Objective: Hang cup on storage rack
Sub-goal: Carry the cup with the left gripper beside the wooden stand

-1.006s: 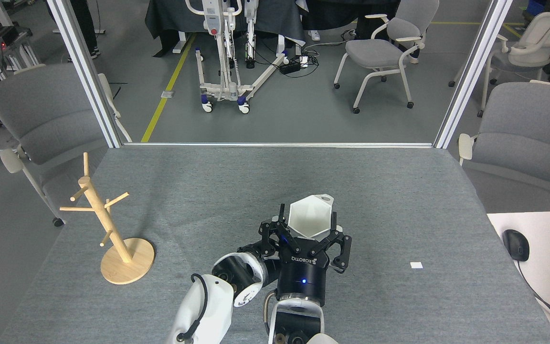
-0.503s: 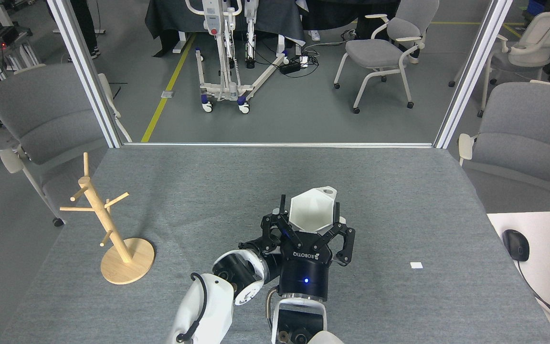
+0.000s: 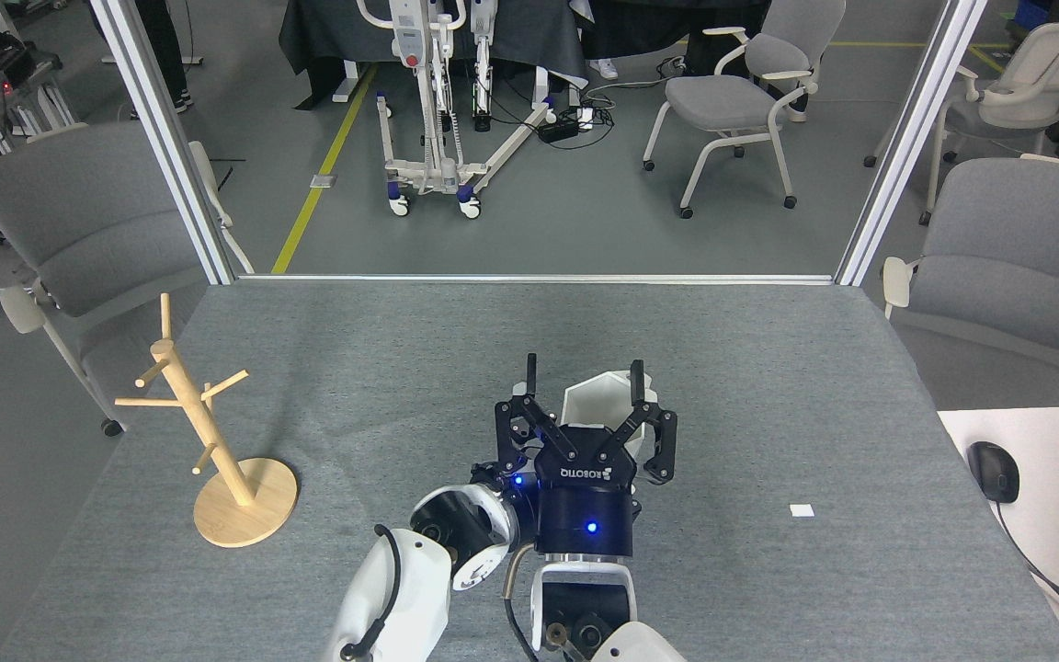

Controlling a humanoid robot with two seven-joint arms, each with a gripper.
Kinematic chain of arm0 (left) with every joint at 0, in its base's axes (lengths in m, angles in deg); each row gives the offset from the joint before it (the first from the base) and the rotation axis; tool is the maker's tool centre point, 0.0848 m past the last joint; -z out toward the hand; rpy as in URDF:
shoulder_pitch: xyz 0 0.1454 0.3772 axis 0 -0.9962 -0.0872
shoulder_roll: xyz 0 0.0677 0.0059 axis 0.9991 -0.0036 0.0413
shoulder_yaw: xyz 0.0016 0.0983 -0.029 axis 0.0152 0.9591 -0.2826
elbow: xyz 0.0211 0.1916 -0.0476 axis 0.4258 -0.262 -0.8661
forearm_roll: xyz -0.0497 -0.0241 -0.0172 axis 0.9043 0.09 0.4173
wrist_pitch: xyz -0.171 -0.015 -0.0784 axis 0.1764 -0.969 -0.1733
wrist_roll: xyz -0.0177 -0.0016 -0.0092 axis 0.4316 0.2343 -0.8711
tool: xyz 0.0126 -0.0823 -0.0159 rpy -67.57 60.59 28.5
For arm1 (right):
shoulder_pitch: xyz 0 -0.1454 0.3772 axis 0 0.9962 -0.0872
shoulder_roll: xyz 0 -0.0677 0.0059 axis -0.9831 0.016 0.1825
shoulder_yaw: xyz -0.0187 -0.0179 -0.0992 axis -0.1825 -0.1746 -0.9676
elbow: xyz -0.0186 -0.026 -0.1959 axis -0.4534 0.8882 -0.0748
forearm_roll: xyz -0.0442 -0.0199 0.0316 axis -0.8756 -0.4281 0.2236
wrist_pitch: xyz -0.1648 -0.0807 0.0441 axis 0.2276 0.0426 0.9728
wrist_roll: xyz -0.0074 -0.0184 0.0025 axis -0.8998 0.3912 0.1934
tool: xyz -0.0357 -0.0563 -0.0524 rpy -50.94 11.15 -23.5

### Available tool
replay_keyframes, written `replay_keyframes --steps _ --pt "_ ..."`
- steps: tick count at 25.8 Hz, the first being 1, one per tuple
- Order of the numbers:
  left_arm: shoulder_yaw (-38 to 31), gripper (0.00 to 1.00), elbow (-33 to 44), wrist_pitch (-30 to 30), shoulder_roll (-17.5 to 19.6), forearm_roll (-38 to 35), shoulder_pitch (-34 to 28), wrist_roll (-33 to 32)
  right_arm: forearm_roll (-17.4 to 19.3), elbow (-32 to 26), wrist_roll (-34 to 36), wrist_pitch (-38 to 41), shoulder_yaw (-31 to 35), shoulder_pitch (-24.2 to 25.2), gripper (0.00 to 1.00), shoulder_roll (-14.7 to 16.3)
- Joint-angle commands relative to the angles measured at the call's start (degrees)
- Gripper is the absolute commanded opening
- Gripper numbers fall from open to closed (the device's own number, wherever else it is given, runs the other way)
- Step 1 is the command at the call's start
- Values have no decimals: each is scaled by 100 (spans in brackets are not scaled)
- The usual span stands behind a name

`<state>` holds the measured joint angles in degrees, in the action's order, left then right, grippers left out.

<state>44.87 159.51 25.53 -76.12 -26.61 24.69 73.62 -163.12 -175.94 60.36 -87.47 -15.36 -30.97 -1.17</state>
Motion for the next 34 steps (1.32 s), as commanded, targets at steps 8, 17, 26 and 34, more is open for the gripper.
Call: replay_keyframes --steps 8,17,26,34 --pt "-202 0 162 -103 114 -43 -395 20 573 -214 136 2603 3070 64 98 227" --pt "-1424 0 1384 -200 1168 -60 -1687 108 688 498 -338 5187 5091 1250 99 860" --pt "-2892 0 2553 -138 1520 -60 -3788 538 -86 410 -778 5723 5311 1892 99 684" --pt "-4465 0 2535 -147 1537 -60 -4254 679 -86 112 -1033 5662 5276 1945 99 561"
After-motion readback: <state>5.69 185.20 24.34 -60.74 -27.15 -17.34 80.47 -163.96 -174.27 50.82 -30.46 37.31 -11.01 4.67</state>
